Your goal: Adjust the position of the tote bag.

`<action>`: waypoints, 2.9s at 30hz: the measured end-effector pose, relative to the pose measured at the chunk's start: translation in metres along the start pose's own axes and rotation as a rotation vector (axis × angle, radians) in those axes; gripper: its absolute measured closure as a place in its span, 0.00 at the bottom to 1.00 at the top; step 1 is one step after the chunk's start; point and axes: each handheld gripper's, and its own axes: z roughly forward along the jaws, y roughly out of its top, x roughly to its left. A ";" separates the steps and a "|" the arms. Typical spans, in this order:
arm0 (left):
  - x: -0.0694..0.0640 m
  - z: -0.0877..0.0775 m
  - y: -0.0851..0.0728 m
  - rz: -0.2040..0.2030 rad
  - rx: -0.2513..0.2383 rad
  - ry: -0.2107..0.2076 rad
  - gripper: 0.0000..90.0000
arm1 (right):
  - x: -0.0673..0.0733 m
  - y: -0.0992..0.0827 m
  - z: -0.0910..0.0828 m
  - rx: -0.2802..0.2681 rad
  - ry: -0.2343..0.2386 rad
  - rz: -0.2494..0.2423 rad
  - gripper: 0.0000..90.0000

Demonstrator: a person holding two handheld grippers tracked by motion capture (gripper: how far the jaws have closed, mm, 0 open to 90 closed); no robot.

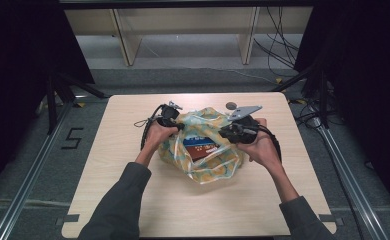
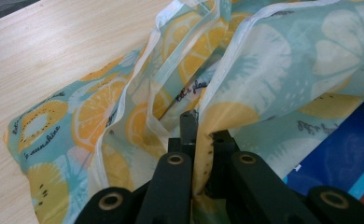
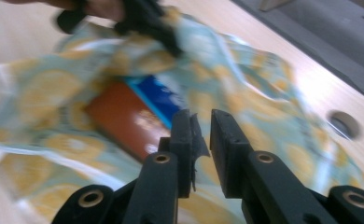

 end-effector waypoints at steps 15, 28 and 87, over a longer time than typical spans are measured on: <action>0.008 0.002 -0.001 -0.050 -0.023 -0.021 0.98 | 0.063 -0.079 0.044 0.357 0.253 -0.090 1.00; 0.005 -0.001 0.000 -0.033 -0.028 -0.032 0.96 | 0.013 -0.020 0.003 0.060 -0.024 -0.036 0.78; -0.005 0.006 0.001 -0.016 0.014 -0.086 0.95 | -0.014 -0.024 0.064 0.141 -0.017 0.082 0.99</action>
